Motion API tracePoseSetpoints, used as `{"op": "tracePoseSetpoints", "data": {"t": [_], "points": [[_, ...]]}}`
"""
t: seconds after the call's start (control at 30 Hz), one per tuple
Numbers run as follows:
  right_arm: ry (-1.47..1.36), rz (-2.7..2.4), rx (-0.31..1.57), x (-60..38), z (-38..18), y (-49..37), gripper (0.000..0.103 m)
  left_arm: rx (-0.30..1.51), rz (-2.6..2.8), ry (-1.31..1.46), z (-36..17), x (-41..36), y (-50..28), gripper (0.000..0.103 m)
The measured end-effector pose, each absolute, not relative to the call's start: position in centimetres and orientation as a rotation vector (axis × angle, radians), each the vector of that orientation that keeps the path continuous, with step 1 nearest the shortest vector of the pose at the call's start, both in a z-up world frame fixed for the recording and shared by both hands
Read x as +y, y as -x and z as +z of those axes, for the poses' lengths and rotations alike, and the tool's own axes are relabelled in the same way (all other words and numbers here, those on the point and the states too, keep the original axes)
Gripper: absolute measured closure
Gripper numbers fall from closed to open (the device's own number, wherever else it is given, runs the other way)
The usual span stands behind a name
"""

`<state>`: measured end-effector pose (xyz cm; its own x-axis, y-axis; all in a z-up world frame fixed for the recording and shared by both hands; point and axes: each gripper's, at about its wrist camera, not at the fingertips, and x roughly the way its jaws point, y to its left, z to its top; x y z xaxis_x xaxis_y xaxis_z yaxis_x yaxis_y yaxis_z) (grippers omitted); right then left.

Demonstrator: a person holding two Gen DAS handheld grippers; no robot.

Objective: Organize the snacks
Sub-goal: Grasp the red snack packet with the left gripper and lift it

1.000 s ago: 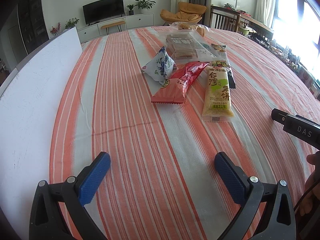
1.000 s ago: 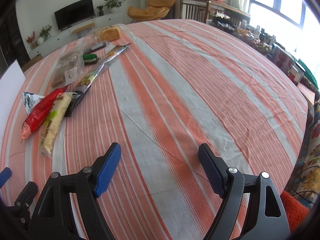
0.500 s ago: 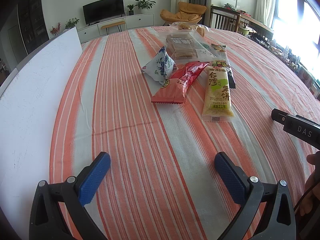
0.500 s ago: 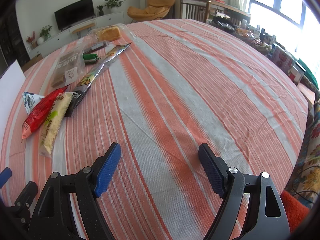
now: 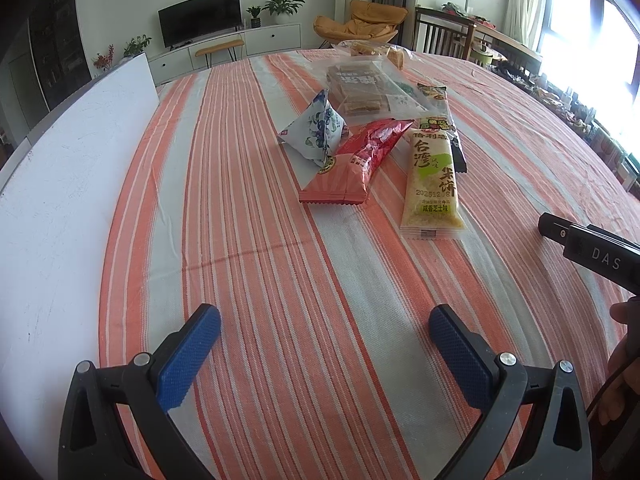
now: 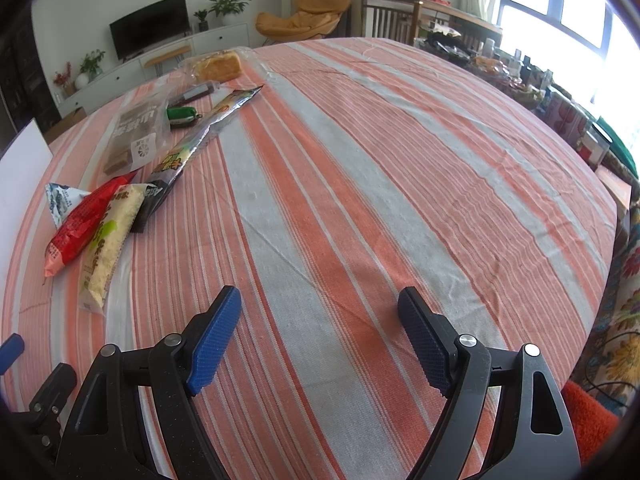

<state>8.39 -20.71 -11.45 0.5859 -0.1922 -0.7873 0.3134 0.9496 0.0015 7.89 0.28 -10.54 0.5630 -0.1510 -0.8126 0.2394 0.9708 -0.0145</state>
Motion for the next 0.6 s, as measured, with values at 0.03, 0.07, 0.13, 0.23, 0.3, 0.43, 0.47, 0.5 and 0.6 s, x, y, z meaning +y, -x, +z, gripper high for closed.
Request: {"op": "tracePoseSetpoints", "data": {"t": [0.03,0.07,0.13,0.23,0.3,0.43,0.47,0.5,0.6], "points": [[-0.146,-0.296,0.898,-20.7,-11.4,-8.4,0.020,0.959,-0.232,-0.095,-10.4,0.5,-7.9,0.000],[-0.146,-0.296,0.898,-20.7,-11.4,-8.4,0.020,0.973,-0.237,-0.079,-10.3,0.7,-7.8,0.000],[-0.146,-0.296,0.898,-20.7,-11.4,-8.4,0.020,0.989,-0.272,-0.030,-9.7,1.2,-7.7,0.000],[-0.146,-0.295,0.898,-20.7,-11.5,-8.4,0.019,0.976,-0.287,0.018,-7.8,1.4,-8.6,0.001],[-0.146,-0.295,0.898,-20.7,-11.4,-8.4,0.019,0.954,-0.278,0.014,-6.5,0.8,-9.9,0.005],[-0.146,-0.294,0.898,-20.7,-11.4,-8.4,0.019,1.001,-0.259,-0.056,-6.3,-1.4,-14.2,0.019],[-0.146,-0.294,0.898,-20.7,-11.4,-8.4,0.019,1.029,-0.265,-0.060,-6.7,-1.9,-15.2,0.027],[-0.146,-0.294,0.898,-20.7,-11.4,-8.4,0.019,1.058,-0.273,-0.057,-7.3,-2.2,-16.1,0.035],[-0.146,-0.294,0.898,-20.7,-11.4,-8.4,0.019,1.086,-0.297,-0.054,-8.3,-3.0,-17.4,0.067]]}}
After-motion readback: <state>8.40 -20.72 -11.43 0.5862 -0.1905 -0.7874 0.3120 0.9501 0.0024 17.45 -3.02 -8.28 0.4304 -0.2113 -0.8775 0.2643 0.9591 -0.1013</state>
